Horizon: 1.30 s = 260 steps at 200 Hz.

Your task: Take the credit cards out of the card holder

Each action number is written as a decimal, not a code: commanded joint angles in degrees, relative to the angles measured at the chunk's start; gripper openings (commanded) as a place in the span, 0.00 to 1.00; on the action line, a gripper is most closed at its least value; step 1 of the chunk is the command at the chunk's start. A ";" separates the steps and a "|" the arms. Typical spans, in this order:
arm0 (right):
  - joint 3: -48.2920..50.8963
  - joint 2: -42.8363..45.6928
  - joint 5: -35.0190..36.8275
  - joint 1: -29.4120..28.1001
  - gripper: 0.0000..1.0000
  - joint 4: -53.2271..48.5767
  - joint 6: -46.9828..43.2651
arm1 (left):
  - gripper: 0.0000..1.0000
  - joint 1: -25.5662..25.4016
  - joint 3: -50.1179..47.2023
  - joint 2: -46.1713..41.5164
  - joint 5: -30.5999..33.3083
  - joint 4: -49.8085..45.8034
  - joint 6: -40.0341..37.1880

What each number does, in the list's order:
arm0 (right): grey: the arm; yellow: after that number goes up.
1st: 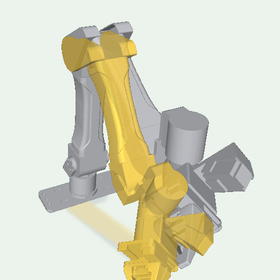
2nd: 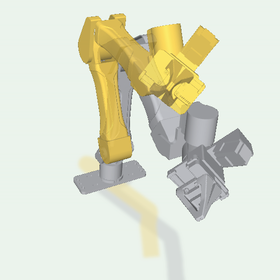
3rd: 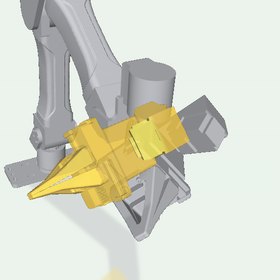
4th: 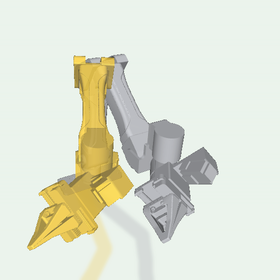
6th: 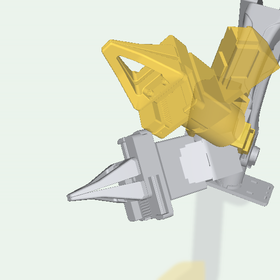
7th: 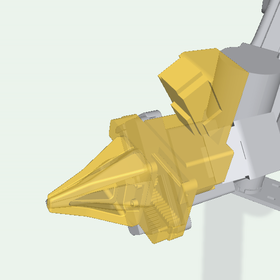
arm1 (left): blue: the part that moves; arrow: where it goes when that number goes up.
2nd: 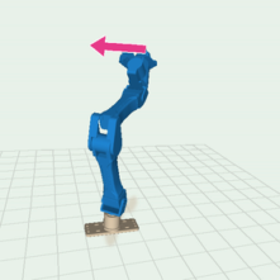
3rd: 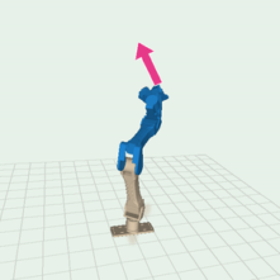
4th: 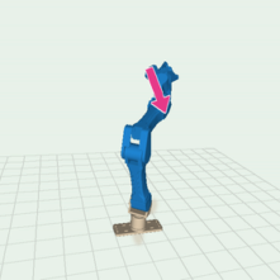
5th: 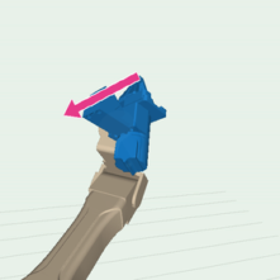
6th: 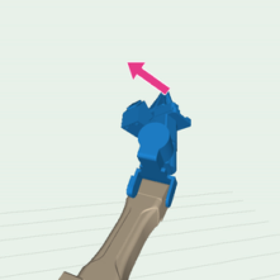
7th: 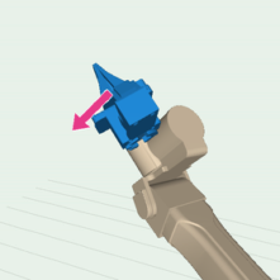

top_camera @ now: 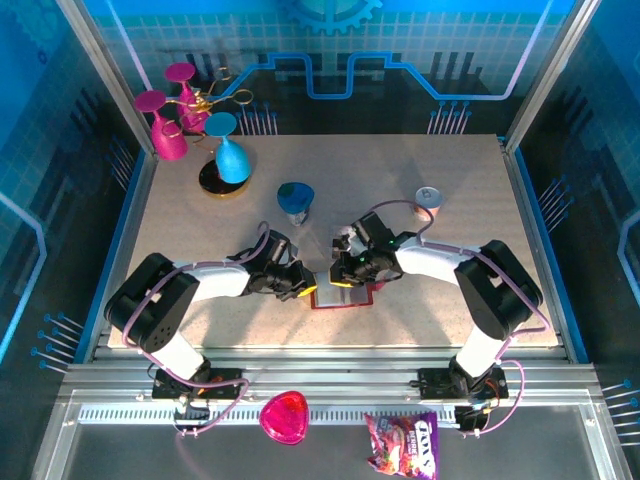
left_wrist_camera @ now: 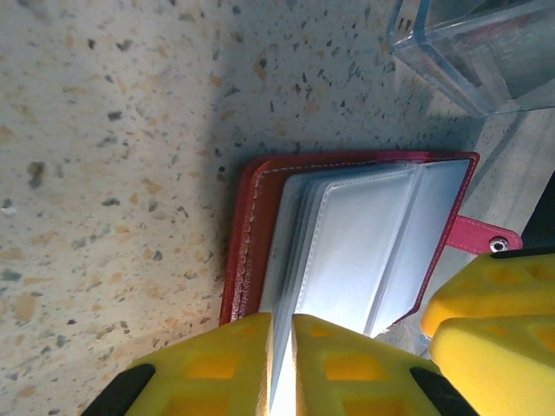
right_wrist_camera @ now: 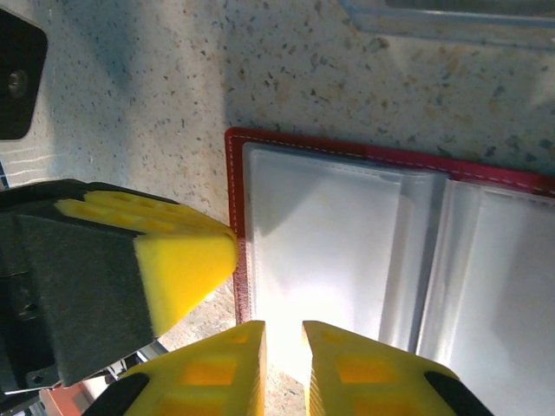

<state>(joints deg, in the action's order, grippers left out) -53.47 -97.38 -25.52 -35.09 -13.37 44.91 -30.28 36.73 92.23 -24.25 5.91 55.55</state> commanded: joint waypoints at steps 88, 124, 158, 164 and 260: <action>-1.76 -2.46 -1.81 0.70 0.17 -2.63 -1.55 | 0.10 -0.14 0.97 4.21 0.37 -0.11 -0.69; -1.01 -2.92 -1.56 0.86 0.23 -2.70 -1.45 | 0.10 0.09 0.89 4.15 0.53 -0.20 -0.77; -0.99 -4.02 -2.09 0.89 0.28 -2.79 -1.66 | 0.10 0.05 1.24 4.06 0.45 -0.40 -1.10; -0.94 -4.19 -2.16 0.87 0.28 -2.81 -1.76 | 0.10 0.10 1.28 4.02 0.52 -0.46 -1.12; 0.14 -3.54 -0.49 2.39 0.32 -4.14 -2.90 | 0.10 0.06 1.77 4.36 0.62 -1.48 -1.64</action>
<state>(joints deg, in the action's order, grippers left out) -54.70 -101.30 -26.20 -34.09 -16.01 43.05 -30.24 37.47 95.33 -24.91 7.20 55.33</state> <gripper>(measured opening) 0.321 0.103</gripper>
